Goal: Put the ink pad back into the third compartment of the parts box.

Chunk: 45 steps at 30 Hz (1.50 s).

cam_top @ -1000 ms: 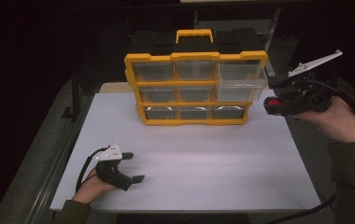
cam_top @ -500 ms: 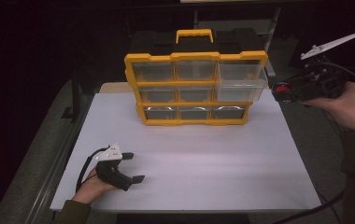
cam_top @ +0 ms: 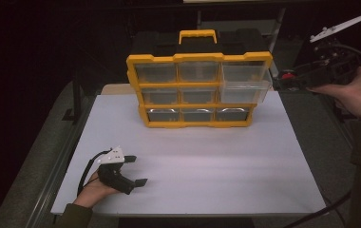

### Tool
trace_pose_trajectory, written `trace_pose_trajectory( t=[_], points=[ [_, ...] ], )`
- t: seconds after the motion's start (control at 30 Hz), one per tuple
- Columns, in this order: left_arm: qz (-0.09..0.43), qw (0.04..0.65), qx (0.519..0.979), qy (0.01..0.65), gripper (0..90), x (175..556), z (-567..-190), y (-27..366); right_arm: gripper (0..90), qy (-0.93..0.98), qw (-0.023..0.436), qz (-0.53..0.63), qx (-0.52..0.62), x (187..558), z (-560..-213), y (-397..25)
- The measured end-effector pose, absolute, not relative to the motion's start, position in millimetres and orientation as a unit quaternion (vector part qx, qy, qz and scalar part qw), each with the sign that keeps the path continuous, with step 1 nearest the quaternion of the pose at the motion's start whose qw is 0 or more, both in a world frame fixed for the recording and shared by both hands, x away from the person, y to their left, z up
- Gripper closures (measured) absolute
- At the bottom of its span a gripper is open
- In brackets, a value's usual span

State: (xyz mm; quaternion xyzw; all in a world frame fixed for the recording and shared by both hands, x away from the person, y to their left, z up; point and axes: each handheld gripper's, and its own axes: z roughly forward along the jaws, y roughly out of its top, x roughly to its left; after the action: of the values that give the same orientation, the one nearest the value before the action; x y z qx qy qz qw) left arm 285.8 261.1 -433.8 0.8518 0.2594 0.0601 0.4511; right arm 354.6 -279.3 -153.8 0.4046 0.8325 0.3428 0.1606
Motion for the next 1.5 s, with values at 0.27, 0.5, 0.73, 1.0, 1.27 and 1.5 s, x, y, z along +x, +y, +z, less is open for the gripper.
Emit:
trace_pose_trajectory(
  t=[0.27, 0.5, 0.73, 1.0, 1.27, 1.5],
  points=[
    [0.059, 0.452, 0.851, 0.260, 0.0, 286, -434, 261, 28.9, 0.834, 0.157, 0.347, 0.399, 365, -145, -269],
    [0.060, 0.453, 0.851, 0.260, 0.0, 285, -434, 261, 28.9, 0.837, 0.155, 0.348, 0.393, 375, -139, -253],
    [0.059, 0.453, 0.850, 0.260, 0.0, 285, -434, 262, 28.9, 0.842, 0.152, 0.345, 0.385, 386, -135, -235],
    [0.059, 0.453, 0.851, 0.260, 0.0, 285, -434, 262, 28.8, 0.847, 0.146, 0.342, 0.379, 398, -137, -216],
    [0.058, 0.454, 0.851, 0.260, 0.0, 285, -434, 262, 28.7, 0.853, 0.134, 0.338, 0.374, 410, -144, -200],
    [0.058, 0.454, 0.851, 0.260, 0.0, 285, -434, 262, 28.6, 0.858, 0.123, 0.331, 0.372, 417, -154, -192]
  ],
)
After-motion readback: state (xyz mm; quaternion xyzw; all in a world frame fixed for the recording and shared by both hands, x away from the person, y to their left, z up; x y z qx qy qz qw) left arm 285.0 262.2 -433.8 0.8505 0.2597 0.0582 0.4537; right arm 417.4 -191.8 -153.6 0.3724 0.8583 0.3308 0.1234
